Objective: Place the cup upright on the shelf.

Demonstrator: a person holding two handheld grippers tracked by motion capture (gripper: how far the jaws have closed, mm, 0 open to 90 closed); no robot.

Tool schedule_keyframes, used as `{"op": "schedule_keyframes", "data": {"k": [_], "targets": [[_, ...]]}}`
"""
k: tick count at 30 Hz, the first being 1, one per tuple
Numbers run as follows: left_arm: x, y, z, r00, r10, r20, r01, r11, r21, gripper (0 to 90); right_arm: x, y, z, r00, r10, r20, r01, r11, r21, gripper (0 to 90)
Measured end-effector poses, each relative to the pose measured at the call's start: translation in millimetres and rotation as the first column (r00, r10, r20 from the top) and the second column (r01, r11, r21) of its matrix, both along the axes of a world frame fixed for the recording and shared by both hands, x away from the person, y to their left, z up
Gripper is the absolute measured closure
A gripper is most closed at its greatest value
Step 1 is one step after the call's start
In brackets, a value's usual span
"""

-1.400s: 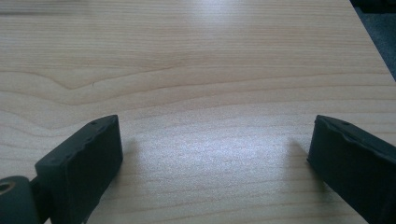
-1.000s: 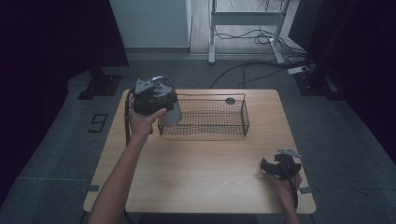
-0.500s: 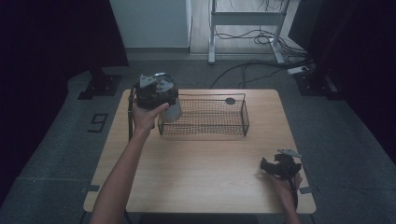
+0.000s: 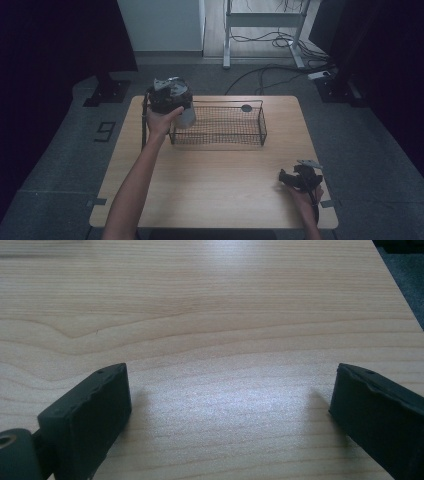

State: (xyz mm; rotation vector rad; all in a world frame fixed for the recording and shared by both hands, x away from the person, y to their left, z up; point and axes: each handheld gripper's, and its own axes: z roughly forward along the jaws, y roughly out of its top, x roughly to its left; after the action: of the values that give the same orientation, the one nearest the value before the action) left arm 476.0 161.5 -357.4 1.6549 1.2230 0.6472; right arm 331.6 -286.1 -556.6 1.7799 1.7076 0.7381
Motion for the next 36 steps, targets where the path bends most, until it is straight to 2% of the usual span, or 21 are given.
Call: {"op": "schedule_keyframes", "data": {"k": [6,11,16,24,36], "targets": [[7.2,-2.3,-4.0,0.9999,0.010,-0.007,-0.010,0.9999,0.008,4.0,0.0,0.0,0.0,1.0000,0.000,0.000,0.000,1.000,0.000,2.8],[11.4,-4.4,-6.0,1.0000,0.004,0.005,-0.004,0.9997,0.023,4.0,0.0,0.0,0.0,1.0000,0.000,0.000,0.000,1.000,0.000,2.8],[16.6,-7.2,-10.8,1.0000,0.000,-0.004,0.000,0.9997,0.024,4.0,0.0,0.0,0.0,1.0000,0.000,0.000,0.000,1.000,0.000,2.8],[24.8,-15.1,-25.3,0.9997,0.000,-0.025,0.000,0.9998,0.022,4.0,0.0,0.0,0.0,1.0000,0.000,0.000,0.000,1.000,0.000,2.8],[32.0,-19.6,-47.4,0.9982,0.016,-0.057,-0.013,0.9987,0.049,4.0,0.0,0.0,0.0,1.0000,0.000,0.000,0.000,1.000,0.000,2.8]]}}
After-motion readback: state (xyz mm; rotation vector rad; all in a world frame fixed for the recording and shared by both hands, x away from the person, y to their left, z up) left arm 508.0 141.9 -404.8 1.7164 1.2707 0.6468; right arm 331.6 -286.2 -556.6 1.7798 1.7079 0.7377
